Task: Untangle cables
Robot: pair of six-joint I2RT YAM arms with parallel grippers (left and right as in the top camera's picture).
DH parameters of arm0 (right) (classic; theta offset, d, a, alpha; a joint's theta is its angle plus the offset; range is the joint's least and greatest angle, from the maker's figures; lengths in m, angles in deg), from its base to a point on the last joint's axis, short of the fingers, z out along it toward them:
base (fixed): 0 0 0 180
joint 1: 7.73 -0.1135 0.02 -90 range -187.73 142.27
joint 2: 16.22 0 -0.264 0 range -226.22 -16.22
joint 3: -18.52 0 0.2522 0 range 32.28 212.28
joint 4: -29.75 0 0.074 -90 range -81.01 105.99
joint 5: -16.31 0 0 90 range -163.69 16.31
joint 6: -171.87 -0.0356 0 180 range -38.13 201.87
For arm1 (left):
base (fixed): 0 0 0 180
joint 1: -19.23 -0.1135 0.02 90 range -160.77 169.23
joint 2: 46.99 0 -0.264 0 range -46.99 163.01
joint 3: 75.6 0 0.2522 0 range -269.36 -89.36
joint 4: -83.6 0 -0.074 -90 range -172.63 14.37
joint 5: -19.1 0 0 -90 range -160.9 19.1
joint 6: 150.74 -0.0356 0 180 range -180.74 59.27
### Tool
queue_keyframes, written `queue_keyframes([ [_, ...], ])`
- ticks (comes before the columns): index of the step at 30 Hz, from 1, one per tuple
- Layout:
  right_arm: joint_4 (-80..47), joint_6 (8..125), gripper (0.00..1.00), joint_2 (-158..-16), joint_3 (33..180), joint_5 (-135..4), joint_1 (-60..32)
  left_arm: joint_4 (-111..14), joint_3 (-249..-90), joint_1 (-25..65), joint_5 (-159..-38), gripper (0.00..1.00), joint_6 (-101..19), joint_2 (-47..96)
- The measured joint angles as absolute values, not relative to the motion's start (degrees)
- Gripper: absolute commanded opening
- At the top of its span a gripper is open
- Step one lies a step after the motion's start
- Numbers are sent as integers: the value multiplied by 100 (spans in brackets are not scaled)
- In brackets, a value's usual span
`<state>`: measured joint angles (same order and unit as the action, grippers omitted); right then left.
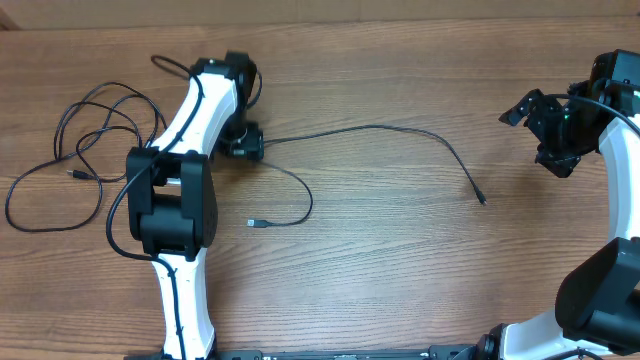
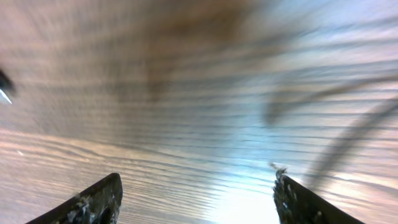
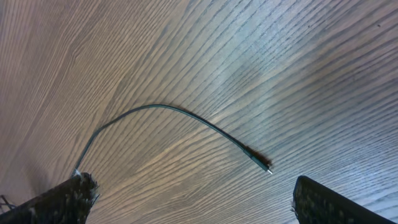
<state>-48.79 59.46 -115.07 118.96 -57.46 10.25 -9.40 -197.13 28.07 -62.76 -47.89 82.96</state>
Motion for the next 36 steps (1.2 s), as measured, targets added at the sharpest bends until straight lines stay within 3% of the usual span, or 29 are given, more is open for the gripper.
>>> queue_keyframes([
  [9,-4874,5944,100,-11507,11896,-5746,1025,-1657,-20141,3003,-6735,78,-5130,8246],
  [19,-4437,5933,100,-11507,11893,-5742,1025,-3447,-19125,3191,-7816,61,-6171,8243],
  [28,-4625,5931,100,-11507,11893,-5434,1025,-4011,-18545,3642,-7569,26,-7117,8136],
  [29,-4629,5924,95,-11507,11893,-5353,1025,-4120,-18445,3653,-7447,22,-7108,8093],
  [31,-4632,5911,90,-11507,11893,-5224,1025,-4287,-18281,3648,-7159,18,-6975,8016],
  [33,-4658,5902,100,-11507,11889,-4951,1014,-4359,-18159,3613,-6853,16,-6776,7942],
  [36,-4789,5904,99,-11507,11821,-4721,887,-4363,-18110,3469,-6588,15,-6409,7911],
])
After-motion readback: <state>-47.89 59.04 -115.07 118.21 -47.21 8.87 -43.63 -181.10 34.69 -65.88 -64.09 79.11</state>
